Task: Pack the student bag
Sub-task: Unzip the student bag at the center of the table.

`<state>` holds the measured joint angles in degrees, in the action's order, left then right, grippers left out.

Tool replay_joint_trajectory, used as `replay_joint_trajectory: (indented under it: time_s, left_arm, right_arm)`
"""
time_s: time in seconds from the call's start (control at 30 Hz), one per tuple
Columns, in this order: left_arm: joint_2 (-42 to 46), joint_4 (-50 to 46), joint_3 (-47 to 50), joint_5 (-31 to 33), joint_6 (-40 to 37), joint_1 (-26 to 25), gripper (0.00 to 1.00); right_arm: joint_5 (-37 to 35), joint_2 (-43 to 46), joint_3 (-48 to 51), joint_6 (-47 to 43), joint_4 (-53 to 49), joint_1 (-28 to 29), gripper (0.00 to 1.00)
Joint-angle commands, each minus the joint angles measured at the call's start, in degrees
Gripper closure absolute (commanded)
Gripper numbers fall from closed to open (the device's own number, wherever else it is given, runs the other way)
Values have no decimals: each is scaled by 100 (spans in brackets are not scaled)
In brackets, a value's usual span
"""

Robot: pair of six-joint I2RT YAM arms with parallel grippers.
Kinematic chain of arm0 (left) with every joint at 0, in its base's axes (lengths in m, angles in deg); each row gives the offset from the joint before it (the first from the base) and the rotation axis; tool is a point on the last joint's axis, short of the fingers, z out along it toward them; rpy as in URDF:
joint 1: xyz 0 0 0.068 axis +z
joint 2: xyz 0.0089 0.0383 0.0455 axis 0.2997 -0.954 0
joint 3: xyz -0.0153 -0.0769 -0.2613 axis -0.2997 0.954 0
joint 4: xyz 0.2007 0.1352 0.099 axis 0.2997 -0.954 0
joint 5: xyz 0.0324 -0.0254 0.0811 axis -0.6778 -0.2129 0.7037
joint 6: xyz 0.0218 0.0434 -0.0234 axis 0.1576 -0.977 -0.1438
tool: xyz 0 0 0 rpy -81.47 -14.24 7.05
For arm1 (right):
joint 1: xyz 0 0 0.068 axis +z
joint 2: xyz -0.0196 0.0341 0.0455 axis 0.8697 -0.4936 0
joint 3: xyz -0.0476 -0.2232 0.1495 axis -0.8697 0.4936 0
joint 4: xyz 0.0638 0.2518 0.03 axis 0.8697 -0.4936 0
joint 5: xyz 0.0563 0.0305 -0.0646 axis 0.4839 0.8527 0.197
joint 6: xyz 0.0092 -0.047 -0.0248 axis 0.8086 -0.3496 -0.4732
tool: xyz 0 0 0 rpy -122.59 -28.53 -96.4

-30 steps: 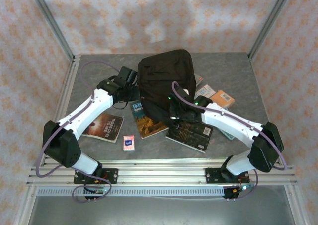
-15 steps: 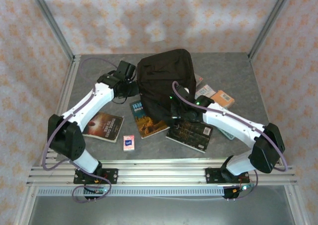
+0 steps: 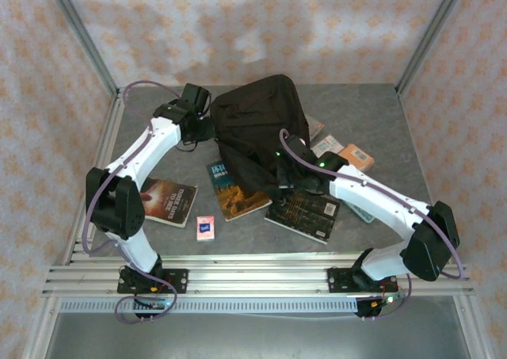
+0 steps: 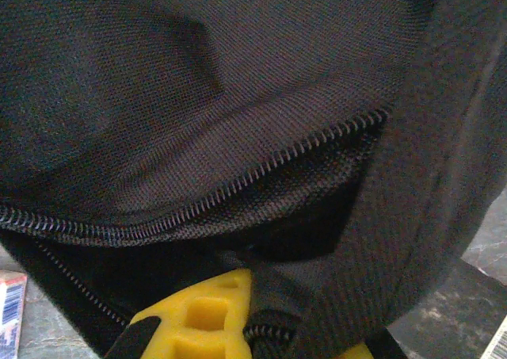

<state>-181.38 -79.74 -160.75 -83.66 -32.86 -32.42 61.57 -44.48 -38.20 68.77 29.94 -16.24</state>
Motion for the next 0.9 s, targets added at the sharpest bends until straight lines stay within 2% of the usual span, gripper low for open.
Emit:
replay_joint_trajectory:
  time_s: [0.0,0.17,0.27,0.5,0.77,0.87]
  left_arm:
    - [-346,215,-442,783,-100,345,100]
    - [-863,224,-898,473,-28,533,100]
    - [-856,277,-955,240,39,601,100]
    - [157,623,-562,327,263,719,100]
    - [1522,520,-53,931,340,728,100]
    - [1994,409,263,1070,338,725,100]
  right_arm:
    - [-274,201,107,-355,-911,-68,100]
    - [-244,244,107,-497,-868,-125,100]
    - [-269,215,77,-478,-772,-180,100]
    - [-670,-127,-351,-372,-309,-260,100]
    - [-745,-1421,-2554,-535,-693,-323,100]
    - [-719,-1840,-3050,-580,-937,-331,100]
